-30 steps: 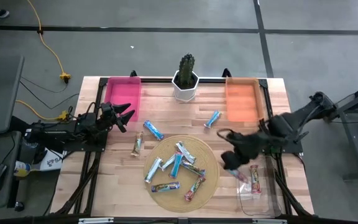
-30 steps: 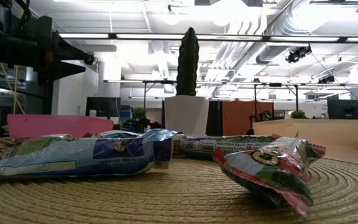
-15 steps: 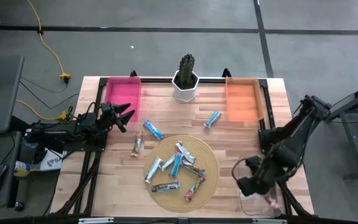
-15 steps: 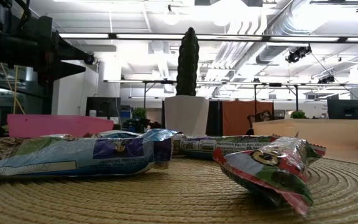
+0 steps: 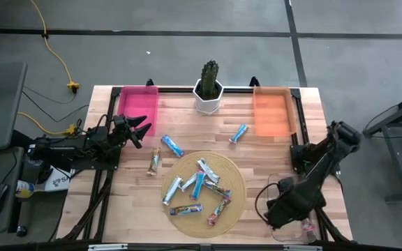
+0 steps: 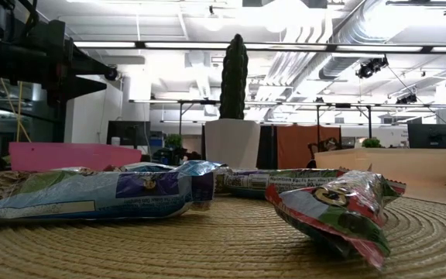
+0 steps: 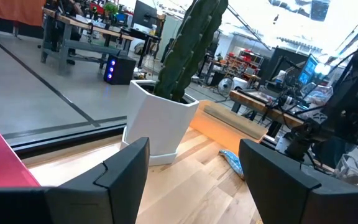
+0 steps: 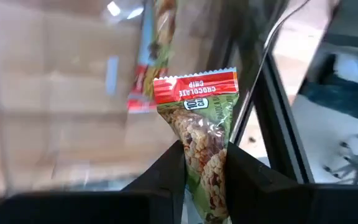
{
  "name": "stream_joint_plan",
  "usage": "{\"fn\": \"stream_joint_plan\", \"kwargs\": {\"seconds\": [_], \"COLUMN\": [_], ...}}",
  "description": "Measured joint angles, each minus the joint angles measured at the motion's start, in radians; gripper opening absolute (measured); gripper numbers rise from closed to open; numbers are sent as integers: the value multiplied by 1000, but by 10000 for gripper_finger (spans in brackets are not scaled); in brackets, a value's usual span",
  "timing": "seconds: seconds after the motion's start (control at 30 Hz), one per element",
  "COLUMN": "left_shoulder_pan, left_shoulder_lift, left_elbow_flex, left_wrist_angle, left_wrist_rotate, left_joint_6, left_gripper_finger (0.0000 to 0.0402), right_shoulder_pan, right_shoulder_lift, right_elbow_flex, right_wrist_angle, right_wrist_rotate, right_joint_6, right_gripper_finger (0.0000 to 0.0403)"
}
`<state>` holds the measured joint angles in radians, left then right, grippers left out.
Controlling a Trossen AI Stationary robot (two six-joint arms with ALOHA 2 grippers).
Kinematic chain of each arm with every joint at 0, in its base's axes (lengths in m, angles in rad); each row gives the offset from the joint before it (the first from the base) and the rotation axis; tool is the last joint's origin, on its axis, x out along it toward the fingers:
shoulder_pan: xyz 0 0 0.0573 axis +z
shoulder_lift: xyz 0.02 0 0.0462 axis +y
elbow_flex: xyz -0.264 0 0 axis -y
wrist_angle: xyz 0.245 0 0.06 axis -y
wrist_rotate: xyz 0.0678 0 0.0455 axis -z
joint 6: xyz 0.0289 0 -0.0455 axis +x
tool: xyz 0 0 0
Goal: Pick and place Granola Bars by type
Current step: Put the red granola bar into the transparent bin
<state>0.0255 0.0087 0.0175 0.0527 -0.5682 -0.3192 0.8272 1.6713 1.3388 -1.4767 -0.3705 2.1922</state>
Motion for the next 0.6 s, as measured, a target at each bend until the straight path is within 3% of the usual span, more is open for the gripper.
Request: {"fn": "stream_joint_plan", "kwargs": {"seconds": [0.33,0.6], "left_shoulder_pan": [0,0], "left_shoulder_lift": [0,0], "left_elbow_flex": [0,0], "left_wrist_angle": [0,0], "left_wrist_rotate": [0,0], "left_joint_6": [0,0], "left_gripper_finger": [245,245], "right_shoulder_pan": [-102,-147], "right_shoulder_lift": [176,200], "right_elbow_flex": [0,0], "right_wrist_angle": [31,11], "right_wrist_rotate": [44,56], "right_joint_6": [-5,-8], "right_gripper_finger": [75,80]}}
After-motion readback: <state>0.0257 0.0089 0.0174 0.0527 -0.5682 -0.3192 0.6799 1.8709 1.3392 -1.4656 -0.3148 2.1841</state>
